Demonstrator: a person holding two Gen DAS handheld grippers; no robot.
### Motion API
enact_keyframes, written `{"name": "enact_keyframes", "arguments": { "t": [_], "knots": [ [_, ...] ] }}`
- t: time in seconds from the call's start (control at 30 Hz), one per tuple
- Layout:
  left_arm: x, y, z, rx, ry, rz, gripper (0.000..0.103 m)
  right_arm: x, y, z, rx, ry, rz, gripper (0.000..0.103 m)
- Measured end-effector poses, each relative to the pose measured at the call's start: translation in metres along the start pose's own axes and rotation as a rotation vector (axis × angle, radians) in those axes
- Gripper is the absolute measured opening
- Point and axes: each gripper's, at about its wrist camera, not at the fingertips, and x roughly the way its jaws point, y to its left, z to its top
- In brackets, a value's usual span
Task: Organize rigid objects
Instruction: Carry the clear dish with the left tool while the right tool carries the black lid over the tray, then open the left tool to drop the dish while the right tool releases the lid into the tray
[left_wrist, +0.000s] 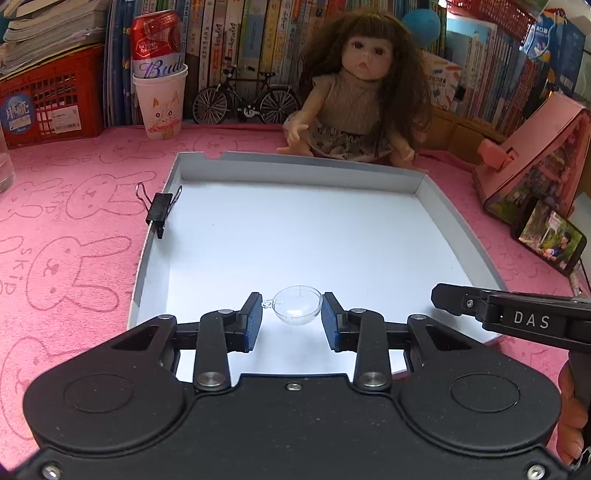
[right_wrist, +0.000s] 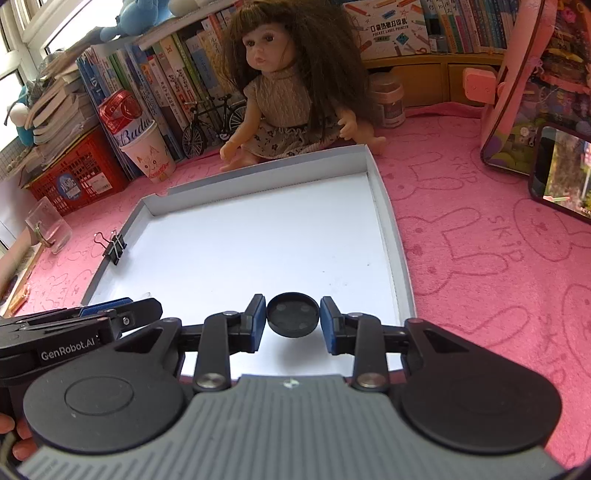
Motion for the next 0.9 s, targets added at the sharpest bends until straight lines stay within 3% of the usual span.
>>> {"name": "enact_keyframes", "arguments": {
  "t": [0.37, 0.47, 0.5, 0.53, 0.77, 0.9],
  "knots": [
    [0.009, -0.014, -0.010, 0.061, -0.005, 0.030, 0.033, 0.009, 0.009, -0.006, -0.065, -0.010, -0.035, 0.037],
    [0.005, -0.014, -0.010, 0.055, -0.004, 0.020, 0.033, 0.005, 0.009, -0.008, -0.059, -0.021, -0.023, 0.045],
    [0.002, -0.015, -0.010, 0.057, -0.008, 0.020, 0.034, 0.002, 0.009, -0.008, -0.061, -0.024, -0.016, 0.057],
    [-0.001, -0.015, -0.010, 0.066, -0.014, 0.021, 0.040, -0.001, 0.009, -0.009, -0.064, -0.029, -0.008, 0.064],
    [-0.043, -0.026, -0.019, 0.144, -0.132, 0.035, 0.074, -0.037, 0.006, -0.014, -0.118, -0.101, -0.014, 0.079],
    [-0.068, -0.027, -0.027, 0.143, -0.178, -0.020, 0.081, -0.057, 0.006, -0.023, -0.145, -0.151, -0.009, 0.086]
  ]
}}
